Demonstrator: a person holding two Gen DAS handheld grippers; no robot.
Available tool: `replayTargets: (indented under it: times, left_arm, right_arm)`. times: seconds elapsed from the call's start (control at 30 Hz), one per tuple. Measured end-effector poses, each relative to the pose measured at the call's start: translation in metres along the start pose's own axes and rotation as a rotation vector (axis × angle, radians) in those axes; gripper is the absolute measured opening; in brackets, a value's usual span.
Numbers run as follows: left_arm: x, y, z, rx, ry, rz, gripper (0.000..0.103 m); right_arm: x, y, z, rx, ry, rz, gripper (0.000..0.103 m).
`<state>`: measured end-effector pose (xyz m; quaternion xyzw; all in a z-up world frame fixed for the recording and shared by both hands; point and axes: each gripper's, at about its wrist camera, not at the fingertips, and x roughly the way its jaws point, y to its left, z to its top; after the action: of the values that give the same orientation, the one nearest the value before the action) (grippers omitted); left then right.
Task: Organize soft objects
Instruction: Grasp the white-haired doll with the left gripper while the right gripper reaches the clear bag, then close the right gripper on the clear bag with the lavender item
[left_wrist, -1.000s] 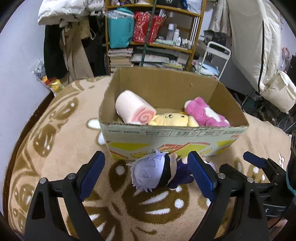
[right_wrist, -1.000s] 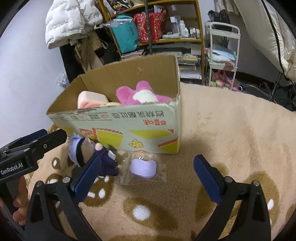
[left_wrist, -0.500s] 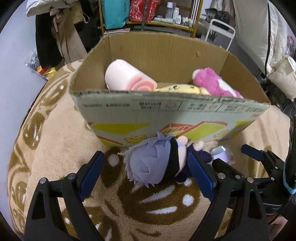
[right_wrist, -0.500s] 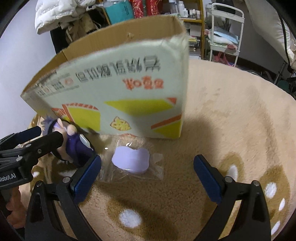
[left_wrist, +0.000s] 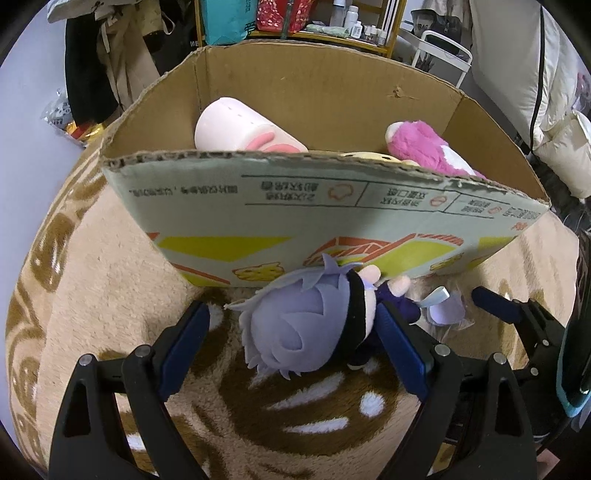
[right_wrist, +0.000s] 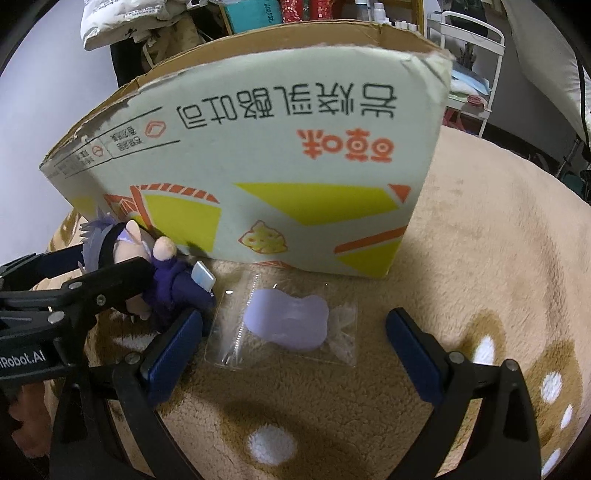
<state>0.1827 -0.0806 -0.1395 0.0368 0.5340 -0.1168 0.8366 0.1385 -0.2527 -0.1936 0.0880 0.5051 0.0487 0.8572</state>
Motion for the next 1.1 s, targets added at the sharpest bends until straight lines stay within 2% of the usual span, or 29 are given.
replayTargets:
  times: [0.2,0.47,0.67,0.87,1.1]
  left_arm:
    - [0.005,0.007,0.000,-0.013,0.001,-0.024,0.089]
    - [0.009,0.010,0.001,-0.031,0.013,-0.105,0.067]
    - [0.002,-0.002,-0.004,-0.016,0.026,-0.081,0.062]
    - [-0.001,-0.006,-0.004,-0.026,0.023,-0.069,0.061]
    - [-0.008,-0.003,-0.003,-0.038,0.010,-0.038,0.061]
  right_arm:
    - [0.005,0.006,0.001,0.002,0.002,-0.004,0.103]
    - [0.008,0.000,0.000,0.010,0.000,-0.016,0.103]
    - [0.010,0.001,-0.003,0.021,0.000,-0.013,0.103]
    - [0.010,-0.002,-0.005,0.014,0.008,-0.015,0.103]
    - [0.017,0.010,-0.011,-0.043,0.021,-0.070,0.103]
